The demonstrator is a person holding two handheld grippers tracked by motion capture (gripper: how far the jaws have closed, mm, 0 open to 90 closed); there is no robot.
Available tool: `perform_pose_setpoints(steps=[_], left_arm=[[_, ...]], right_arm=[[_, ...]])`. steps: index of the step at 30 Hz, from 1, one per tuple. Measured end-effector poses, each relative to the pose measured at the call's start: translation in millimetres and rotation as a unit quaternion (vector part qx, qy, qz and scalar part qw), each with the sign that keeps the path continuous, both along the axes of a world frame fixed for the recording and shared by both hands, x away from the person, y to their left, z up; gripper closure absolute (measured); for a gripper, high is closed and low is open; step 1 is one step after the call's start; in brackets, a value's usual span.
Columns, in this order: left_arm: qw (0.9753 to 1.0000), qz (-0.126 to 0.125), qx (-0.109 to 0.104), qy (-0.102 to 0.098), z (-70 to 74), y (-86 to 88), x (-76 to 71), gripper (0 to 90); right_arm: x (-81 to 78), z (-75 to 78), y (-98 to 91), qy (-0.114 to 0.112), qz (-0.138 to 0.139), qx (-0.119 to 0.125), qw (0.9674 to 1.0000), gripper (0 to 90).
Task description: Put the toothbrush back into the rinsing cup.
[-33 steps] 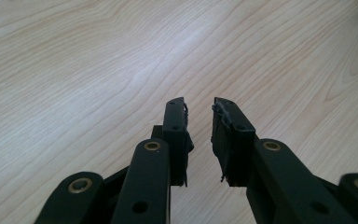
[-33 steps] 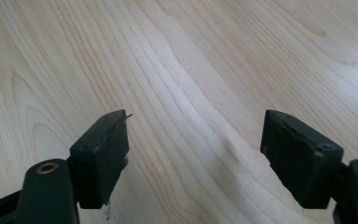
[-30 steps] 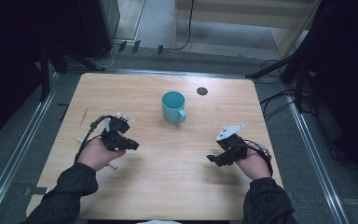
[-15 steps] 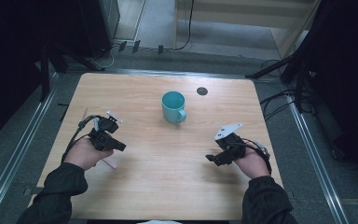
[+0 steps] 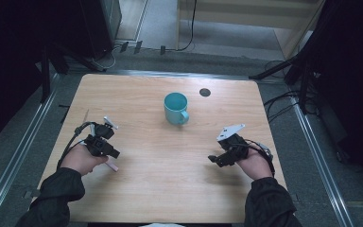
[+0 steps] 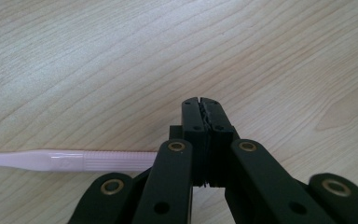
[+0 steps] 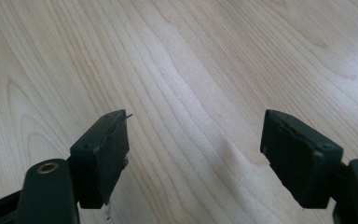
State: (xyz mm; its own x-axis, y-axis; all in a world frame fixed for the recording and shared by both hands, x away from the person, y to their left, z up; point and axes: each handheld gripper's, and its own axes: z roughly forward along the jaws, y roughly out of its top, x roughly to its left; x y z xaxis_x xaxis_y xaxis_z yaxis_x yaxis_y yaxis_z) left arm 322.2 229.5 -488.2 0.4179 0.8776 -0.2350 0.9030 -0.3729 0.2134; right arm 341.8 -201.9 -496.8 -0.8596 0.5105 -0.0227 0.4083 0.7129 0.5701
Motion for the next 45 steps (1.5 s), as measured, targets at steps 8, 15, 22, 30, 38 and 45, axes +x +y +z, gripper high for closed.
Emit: perform_pose_setpoints(steps=[8, 15, 22, 30, 38, 45], left_arm=[[0.9997, 0.006, 0.02, 0.016, -7.4, 5.2, 0.3, 89.5], [0.9994, 0.013, 0.023, 0.022, -12.1, 7.7, 0.1, 89.5], [0.9992, 0.015, 0.025, 0.027, -14.9, 9.3, 0.4, 89.4], [0.9991, 0.019, 0.024, 0.03, -16.8, 12.7, -0.8, 89.3], [0.9988, 0.027, 0.022, 0.035, -16.6, 23.1, -8.7, 89.2], [0.9984, 0.034, 0.023, 0.039, -17.8, 30.2, -12.5, 89.2]], right_arm=[[0.4, -0.3, 0.6, 0.002, -0.002, -0.002, 1.0, 23.4], [0.3, -0.1, 0.8, 0.003, -0.002, -0.003, 1.0, 23.4], [0.8, -0.8, 0.0, 0.004, -0.001, -0.004, 1.0, 23.4], [0.7, -0.7, 0.5, 0.004, 0.001, -0.005, 1.0, 23.4], [0.6, -1.9, 0.9, 0.008, 0.003, -0.01, 0.9999, 23.3], [0.4, -1.3, 0.8, 0.007, 0.002, -0.009, 0.9999, 23.3]])
